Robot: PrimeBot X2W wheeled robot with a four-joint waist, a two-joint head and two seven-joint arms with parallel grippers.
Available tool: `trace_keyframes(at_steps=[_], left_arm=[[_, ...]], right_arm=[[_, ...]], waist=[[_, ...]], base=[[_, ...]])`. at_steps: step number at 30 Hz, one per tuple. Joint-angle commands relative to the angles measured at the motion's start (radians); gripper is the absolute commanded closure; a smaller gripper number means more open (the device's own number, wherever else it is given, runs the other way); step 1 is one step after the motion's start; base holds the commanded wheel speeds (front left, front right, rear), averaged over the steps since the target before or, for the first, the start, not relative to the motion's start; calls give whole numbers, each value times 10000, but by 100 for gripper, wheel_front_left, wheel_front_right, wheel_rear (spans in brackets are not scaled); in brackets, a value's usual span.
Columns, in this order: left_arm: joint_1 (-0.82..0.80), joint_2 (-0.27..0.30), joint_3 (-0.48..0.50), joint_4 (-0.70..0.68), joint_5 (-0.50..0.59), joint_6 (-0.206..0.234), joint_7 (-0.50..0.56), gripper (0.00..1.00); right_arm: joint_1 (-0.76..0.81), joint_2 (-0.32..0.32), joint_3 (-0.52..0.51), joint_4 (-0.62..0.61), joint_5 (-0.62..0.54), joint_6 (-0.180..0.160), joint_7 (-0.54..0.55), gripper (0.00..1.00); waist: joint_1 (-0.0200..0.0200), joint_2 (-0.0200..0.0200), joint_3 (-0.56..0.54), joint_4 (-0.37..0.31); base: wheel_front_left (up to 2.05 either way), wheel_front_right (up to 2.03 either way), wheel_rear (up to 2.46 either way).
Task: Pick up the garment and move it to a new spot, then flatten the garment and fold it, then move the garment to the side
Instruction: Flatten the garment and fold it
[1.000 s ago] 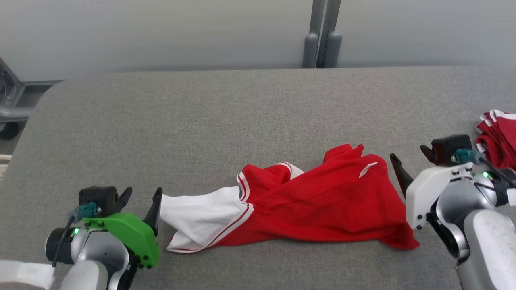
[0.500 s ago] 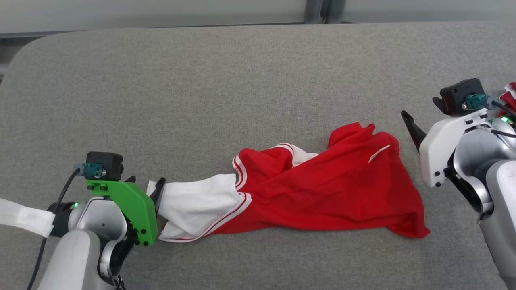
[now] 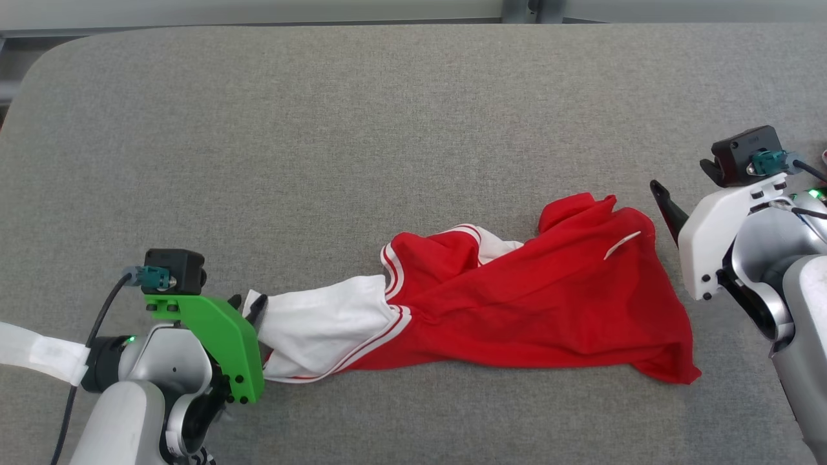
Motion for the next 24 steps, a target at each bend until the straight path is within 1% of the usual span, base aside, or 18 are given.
trace_keyframes(at_steps=[1, 8, 15, 18, 24], left_arm=[[96, 45, -33, -78, -4, -19, -49, 100], [209, -102, -226, -156, -128, -108, -87, 100], [273, -177, -401, -256, -178, -119, -65, 100], [256, -224, -477, -237, -173, -119, -84, 100], [-26, -312, -632, -87, -196, -210, -193, 100]], right_arm=[[161, 40, 54, 81, 70, -12, -63, 0], [467, 175, -40, 50, 102, -12, -270, 0], [903, 466, -238, 111, -99, -12, -716, 0], [922, 666, -373, 381, -134, -12, -662, 0], [607, 877, -464, 955, -120, -12, -138, 0]], waist=[[0, -1, 4, 10], [0, -1, -13, 18], [0, -1, 175, 32], [0, -1, 312, 56], [0, -1, 552, 199]], base=[[0, 0, 0], [0, 0, 0], [0, 0, 0], [0, 0, 0], [0, 0, 0]])
